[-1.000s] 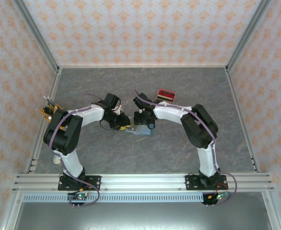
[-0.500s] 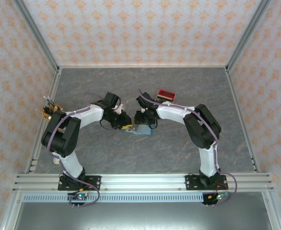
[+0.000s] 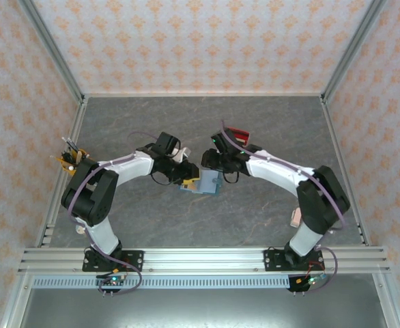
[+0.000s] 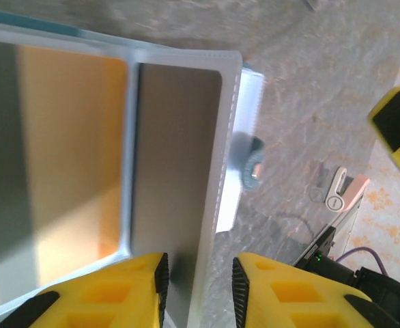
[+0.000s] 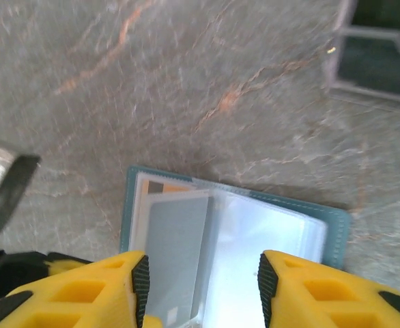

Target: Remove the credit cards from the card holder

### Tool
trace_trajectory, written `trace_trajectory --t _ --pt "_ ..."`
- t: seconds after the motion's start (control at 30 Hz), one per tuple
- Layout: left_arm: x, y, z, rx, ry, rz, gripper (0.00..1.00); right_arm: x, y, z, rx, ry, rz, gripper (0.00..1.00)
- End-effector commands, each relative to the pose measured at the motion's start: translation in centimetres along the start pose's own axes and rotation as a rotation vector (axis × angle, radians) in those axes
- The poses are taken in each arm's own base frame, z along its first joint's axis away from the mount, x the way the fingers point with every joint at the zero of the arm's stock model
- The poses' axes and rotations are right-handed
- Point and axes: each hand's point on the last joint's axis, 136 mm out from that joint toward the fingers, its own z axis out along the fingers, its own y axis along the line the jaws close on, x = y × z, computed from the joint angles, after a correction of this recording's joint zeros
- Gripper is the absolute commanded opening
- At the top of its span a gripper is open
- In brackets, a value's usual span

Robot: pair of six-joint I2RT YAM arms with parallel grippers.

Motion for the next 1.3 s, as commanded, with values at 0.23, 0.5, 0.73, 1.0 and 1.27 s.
trace_trajectory --t 0.23,0.5,0.73,1.0,1.27 --pt "-0.6 -1.5 2.1 -0.035 0.016 0.020 0.44 -1.3 -1.8 -1.6 0.044 -0.114 0.066 0.48" --pt "-2.2 -0.1 -0.6 -0.098 -0.072 -0.009 0.40 0.0 -1.0 -0.2 0.005 -0.026 0.058 0.46" --pt "-3.3 5.4 -5.0 -0.207 -0.188 -0.144 0.27 1.5 1.7 2.4 -0.120 0.110 0.101 0.36" --pt "-3.6 4.5 -4.6 -0.158 -0.181 -0.141 0.22 3.1 3.0 5.1 -0.182 0.229 0.168 0.29" --pt "-3.3 4.2 -2.1 -0.172 -0.122 -0.125 0.19 4.9 1.6 6.7 -0.127 0.310 0.175 0.28"
